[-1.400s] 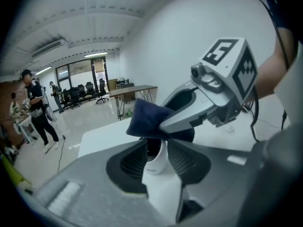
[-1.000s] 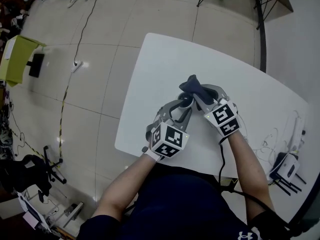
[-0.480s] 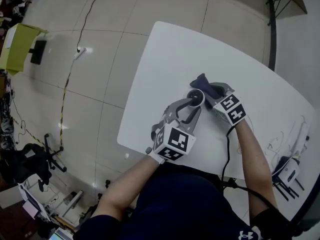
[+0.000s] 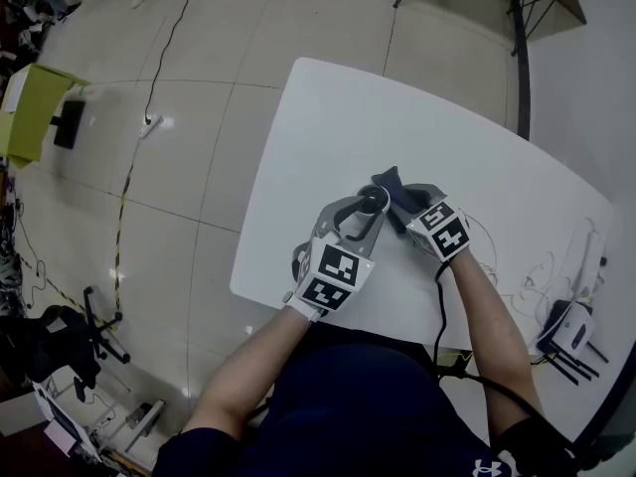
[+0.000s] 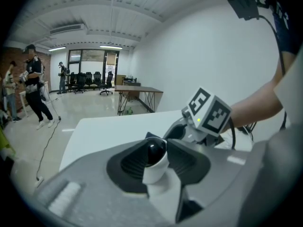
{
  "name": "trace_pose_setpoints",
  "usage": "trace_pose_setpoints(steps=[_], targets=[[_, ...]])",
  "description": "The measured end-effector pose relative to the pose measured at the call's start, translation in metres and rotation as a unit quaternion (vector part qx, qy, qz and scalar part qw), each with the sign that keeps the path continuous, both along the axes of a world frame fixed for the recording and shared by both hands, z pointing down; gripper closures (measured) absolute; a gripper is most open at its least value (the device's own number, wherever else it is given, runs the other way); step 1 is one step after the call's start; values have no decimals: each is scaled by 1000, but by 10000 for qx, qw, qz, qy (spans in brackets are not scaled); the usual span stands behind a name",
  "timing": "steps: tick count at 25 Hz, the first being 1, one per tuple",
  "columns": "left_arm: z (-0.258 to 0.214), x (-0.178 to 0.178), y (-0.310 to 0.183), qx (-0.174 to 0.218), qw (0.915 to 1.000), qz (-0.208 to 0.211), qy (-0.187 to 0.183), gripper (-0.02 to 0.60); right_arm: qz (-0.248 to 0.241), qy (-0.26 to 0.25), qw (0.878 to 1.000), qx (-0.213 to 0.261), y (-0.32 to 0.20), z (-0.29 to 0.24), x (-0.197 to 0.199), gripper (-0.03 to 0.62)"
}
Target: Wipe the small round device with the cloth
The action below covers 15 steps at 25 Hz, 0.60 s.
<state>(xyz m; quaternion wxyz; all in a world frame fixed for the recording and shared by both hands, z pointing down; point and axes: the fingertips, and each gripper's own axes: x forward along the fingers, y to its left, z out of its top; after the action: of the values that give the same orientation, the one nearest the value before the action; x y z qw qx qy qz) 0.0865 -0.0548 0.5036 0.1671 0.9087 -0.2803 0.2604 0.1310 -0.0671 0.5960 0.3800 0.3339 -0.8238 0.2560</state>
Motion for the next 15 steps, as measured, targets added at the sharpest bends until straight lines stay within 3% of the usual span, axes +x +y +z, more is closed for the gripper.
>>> trace_pose_setpoints(steps=[6,9,15], targets=[[-3,-5,12,31,9998,174,-113,448,568,-435,9971,-274,32,0,-15,487],[-4,-10,17,55,9997,161,-181,449,554,-618,9960,-329,46,-3,-30,487],[-3,-18,21,125,9997,13,-212,462,683,-495,9964,98,43,-29,-20,487]])
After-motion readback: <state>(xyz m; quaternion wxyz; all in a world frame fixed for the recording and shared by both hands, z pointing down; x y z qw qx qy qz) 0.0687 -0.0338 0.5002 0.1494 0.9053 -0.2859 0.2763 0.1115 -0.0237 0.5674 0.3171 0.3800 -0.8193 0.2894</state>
